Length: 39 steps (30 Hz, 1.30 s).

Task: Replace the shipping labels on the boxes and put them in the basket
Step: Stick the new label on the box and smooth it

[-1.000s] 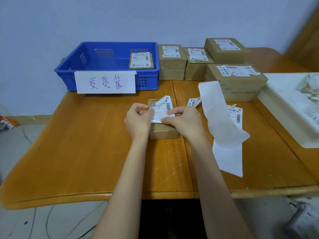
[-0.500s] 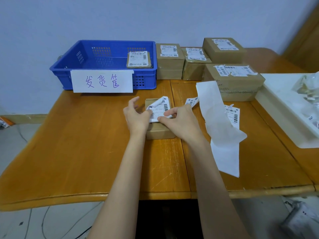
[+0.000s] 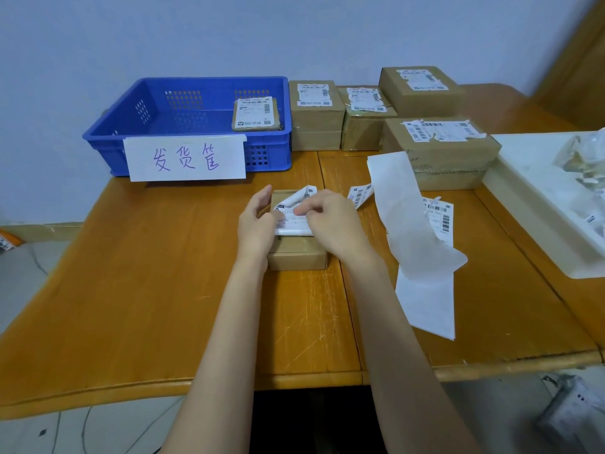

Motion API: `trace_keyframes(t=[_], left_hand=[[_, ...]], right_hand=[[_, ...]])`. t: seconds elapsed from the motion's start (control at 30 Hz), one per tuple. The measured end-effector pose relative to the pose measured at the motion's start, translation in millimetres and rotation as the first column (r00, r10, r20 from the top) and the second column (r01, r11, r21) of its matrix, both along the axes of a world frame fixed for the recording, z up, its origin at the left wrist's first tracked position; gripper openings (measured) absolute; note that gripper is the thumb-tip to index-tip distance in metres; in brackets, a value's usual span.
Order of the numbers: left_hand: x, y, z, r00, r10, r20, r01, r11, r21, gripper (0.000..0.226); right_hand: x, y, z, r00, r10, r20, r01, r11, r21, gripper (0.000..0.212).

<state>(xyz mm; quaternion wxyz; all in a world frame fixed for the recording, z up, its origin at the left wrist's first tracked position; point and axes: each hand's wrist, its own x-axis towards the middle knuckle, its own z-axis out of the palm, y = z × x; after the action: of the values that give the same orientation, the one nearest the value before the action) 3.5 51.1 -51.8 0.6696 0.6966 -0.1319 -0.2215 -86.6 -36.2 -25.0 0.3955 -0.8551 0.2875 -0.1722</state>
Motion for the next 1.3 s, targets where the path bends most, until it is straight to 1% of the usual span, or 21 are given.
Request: trace_keyframes(t=[0.13,0.27,0.3,0.37,0.4,0.43,0.47,0.53,0.6,0.67,0.73,0.8,0.87,0.93,1.03,1.1,1.13,1.17,1.2,1.23,1.3], left_hand=[[6,1,2,0.998,-0.048,-0.032,0.048,0.999,0.002,0.068],[6,3,-2,0.998,-0.069,0.004,0.069,0.998,-0.006,0.069],[4,3,-3,0.998,-0.064,0.02,0.064,0.998,-0.009,0.065],[1,2,-4,0.998,-0.035,0.056,0.036,0.999,-0.007,0.05],[0,2,-4,0.997,-0.022,0.072,0.022,1.0,-0.008,0.041],[-1,2,-5,0.996,-0.019,0.091,0.02,1.0,-0.01,0.034],[-1,3,-6,0.993,-0.029,0.115,0.03,1.0,-0.009,0.028],[-2,4,-6,0.984,-0.069,0.163,0.069,0.998,0.005,0.024],[2,5,-6,0.979,-0.108,0.171,0.104,0.994,0.031,0.028],[6,4,-7,0.977,-0.143,0.158,0.132,0.988,0.081,0.036],[9,3,-11,0.972,-0.175,0.157,0.154,0.978,0.138,0.044],[9,2,-14,0.966,-0.207,0.156,0.178,0.968,0.179,0.05],[5,2,-12,0.963,-0.227,0.144,0.197,0.96,0.198,0.053],[5,1,-10,0.957,-0.246,0.152,0.207,0.951,0.231,0.055],[5,-1,-10,0.952,-0.252,0.175,0.204,0.945,0.256,0.057],[2,-1,-11,0.949,-0.251,0.192,0.199,0.946,0.255,0.057],[2,0,-12,0.946,-0.255,0.199,0.2,0.944,0.262,0.056],[2,0,-14,0.944,-0.261,0.2,0.202,0.941,0.272,0.054],[3,0,-14,0.944,-0.263,0.198,0.203,0.939,0.279,0.053],[3,-1,-15,0.944,-0.263,0.201,0.201,0.938,0.282,0.053],[4,-1,-15,0.946,-0.256,0.201,0.197,0.942,0.27,0.053]], right_hand=[[8,4,1,0.995,0.063,-0.076,-0.076,0.979,-0.188,0.038],[18,7,10,0.962,0.107,-0.251,-0.169,0.955,-0.243,0.04],[19,6,14,0.961,0.107,-0.254,-0.162,0.965,-0.205,0.038],[21,6,21,0.973,0.1,-0.209,-0.108,0.994,-0.024,0.033],[21,6,22,0.977,0.092,-0.191,-0.089,0.996,0.024,0.029],[20,7,22,0.98,0.09,-0.18,-0.085,0.996,0.034,0.028],[19,9,20,0.981,0.095,-0.17,-0.095,0.995,0.006,0.03],[20,11,9,0.982,0.1,-0.161,-0.117,0.988,-0.097,0.039],[22,9,-5,0.983,0.079,-0.168,-0.115,0.97,-0.215,0.042],[22,8,-14,0.987,0.041,-0.156,-0.085,0.955,-0.285,0.039],[20,9,-15,0.993,0.01,-0.119,-0.04,0.967,-0.251,0.04],[19,9,-12,0.992,-0.028,-0.12,0.005,0.983,-0.184,0.05],[18,6,-9,0.98,-0.03,-0.199,-0.013,0.977,-0.211,0.055],[18,2,-5,0.962,-0.017,-0.271,-0.034,0.982,-0.183,0.055],[21,-2,-8,0.951,-0.028,-0.308,-0.014,0.991,-0.136,0.055],[21,-3,-14,0.964,-0.069,-0.256,0.045,0.994,-0.096,0.055],[18,-4,-18,0.978,-0.099,-0.185,0.09,0.994,-0.057,0.053],[15,-5,-22,0.987,-0.135,-0.082,0.135,0.991,-0.015,0.048],[10,-7,-25,0.985,-0.173,0.023,0.172,0.985,0.007,0.042],[7,-8,-27,0.974,-0.204,0.097,0.205,0.979,0.009,0.036],[4,-11,-27,0.963,-0.238,0.127,0.24,0.971,0.003,0.027]])
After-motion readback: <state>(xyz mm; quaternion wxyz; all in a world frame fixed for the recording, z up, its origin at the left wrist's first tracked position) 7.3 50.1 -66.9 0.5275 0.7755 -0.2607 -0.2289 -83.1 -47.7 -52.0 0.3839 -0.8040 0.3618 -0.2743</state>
